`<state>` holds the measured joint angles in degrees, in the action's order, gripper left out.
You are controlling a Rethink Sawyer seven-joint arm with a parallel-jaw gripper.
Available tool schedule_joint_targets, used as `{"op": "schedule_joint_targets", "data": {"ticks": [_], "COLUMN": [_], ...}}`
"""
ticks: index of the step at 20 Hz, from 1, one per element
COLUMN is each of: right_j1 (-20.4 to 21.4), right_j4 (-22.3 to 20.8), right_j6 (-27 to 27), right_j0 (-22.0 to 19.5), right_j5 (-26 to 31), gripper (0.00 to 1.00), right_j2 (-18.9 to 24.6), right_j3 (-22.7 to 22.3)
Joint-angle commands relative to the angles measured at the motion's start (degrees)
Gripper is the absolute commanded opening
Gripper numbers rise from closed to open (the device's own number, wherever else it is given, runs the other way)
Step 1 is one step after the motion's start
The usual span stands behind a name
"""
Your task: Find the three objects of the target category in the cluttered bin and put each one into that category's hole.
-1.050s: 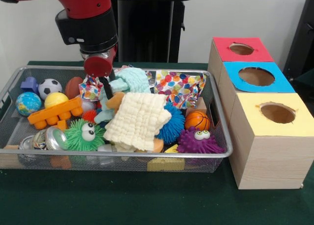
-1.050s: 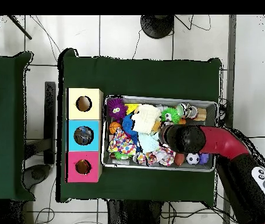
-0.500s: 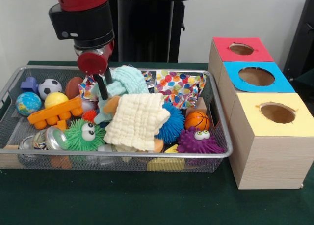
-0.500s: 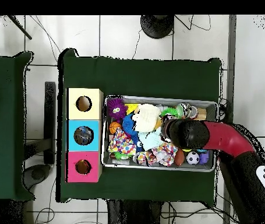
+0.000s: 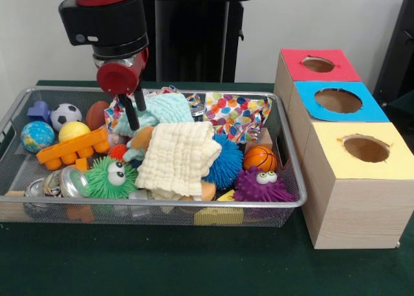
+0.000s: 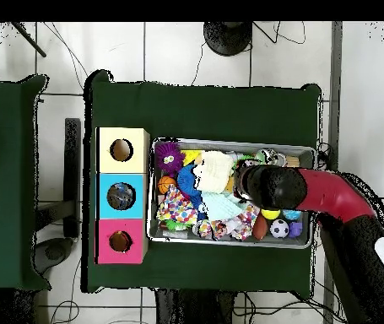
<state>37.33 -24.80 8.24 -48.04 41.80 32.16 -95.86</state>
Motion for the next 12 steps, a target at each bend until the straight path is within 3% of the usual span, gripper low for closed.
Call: {"op": "schedule_joint_targets", "data": {"ticks": [1, 12], "right_j1": [3.96, -0.74], "right_j4": [2.81, 1.04], "right_j6": [7.54, 5.82], "right_j0": [2.31, 1.46], "right_j5": [11.17, 5.95], "gripper": [1.00, 1.00], "right_j2": [-0.99, -0.55], "right_j3": [4.83, 4.76]}}
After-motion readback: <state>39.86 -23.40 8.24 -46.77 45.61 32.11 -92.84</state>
